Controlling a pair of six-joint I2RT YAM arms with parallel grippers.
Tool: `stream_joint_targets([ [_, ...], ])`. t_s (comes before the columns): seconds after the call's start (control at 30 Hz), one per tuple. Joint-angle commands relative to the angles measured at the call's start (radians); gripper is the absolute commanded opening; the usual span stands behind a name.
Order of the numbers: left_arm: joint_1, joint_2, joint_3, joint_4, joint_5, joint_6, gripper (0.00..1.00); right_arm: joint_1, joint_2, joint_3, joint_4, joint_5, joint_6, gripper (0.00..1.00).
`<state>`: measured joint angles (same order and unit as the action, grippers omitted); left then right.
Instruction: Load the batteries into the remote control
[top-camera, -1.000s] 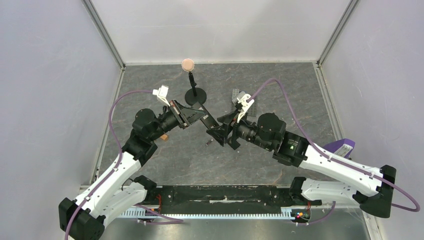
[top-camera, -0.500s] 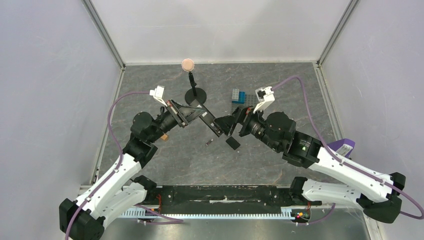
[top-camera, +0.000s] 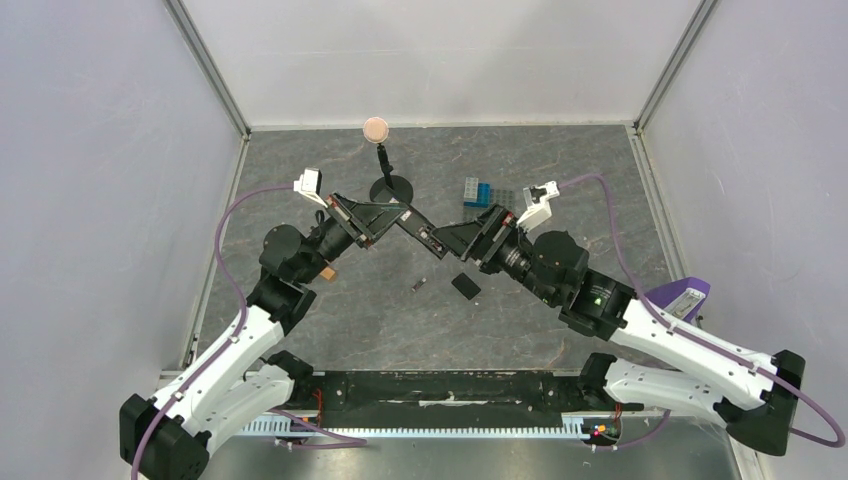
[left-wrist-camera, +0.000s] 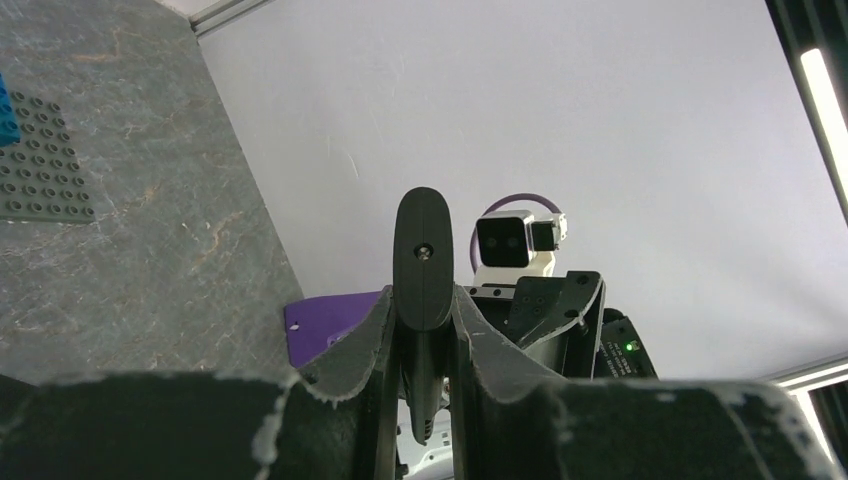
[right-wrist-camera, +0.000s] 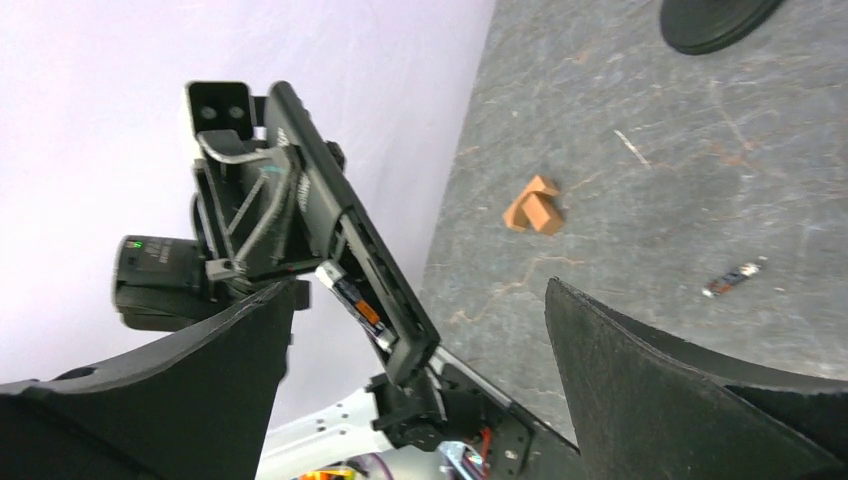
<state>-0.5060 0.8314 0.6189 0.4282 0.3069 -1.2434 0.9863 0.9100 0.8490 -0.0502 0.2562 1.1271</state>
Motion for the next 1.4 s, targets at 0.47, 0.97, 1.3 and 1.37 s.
stream_joint_targets([
  [0.47,-0.003,-0.028,-0.014,0.033,-0.018,-0.053,0.02,-0.038,0.109,-0.004,0.262,-0.237,0.144,0.93],
  [0.97,-0.003,-0.053,-0.02,0.016,-0.001,-0.012,0.02,-0.059,0.134,-0.025,0.308,-0.253,0.175,0.73],
  [1.3,-0.004,-0.051,-0.012,0.017,0.018,0.013,0.02,-0.062,0.17,-0.023,0.315,-0.319,0.184,0.49],
  [1.37,-0.004,-0.051,-0.011,0.017,0.014,0.007,0.02,-0.064,0.167,-0.027,0.315,-0.317,0.189,0.45],
])
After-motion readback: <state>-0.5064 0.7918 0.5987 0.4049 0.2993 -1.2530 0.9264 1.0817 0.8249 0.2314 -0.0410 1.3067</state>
